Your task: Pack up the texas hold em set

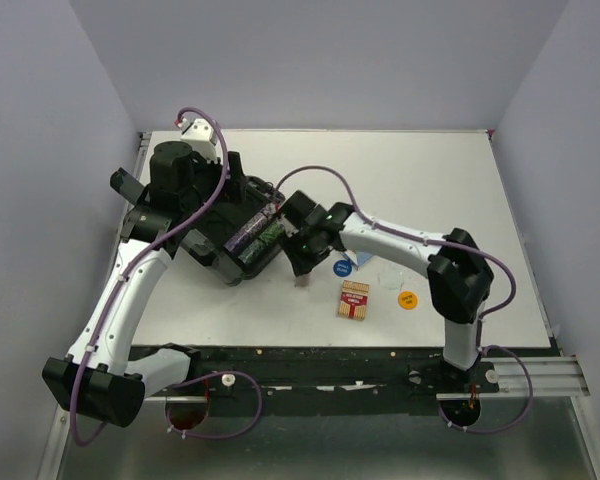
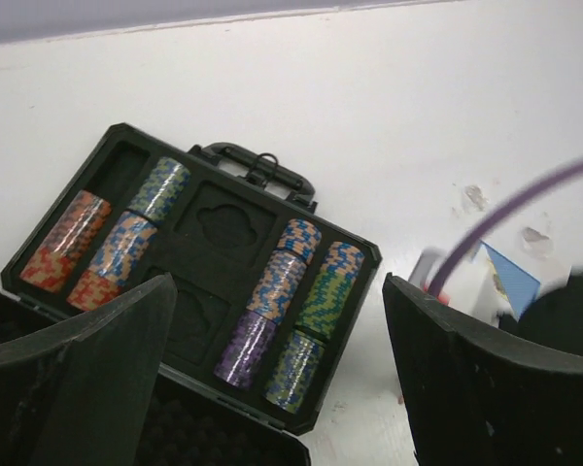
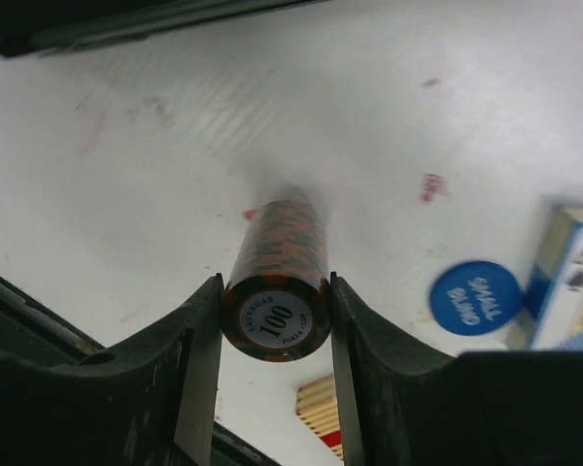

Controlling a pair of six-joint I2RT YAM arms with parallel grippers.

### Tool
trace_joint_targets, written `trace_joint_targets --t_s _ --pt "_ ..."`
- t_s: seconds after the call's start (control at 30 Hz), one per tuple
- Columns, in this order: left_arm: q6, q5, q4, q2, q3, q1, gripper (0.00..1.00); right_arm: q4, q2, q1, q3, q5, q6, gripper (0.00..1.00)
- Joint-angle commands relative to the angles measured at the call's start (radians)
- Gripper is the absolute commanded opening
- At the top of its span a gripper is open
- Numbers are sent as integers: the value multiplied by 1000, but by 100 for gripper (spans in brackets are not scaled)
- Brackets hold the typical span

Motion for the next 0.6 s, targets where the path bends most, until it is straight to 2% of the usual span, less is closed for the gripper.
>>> trace_joint_targets --t_s 0.0,0.2,0.33,0.43,0.57 --pt "93 297 3 0 48 1 95 56 -180 -193 -30 -167 22 1" --pt "139 707 10 77 109 -15 94 70 -242 -448 -21 -578 41 1" --pt "52 928 85 141 123 -25 92 70 -188 -534 41 -879 91 0" --pt "76 959 50 187 148 -54 92 82 -143 -545 109 -1023 148 1" --pt "181 867 -72 245 188 -111 93 149 -96 -545 175 -1207 260 1"
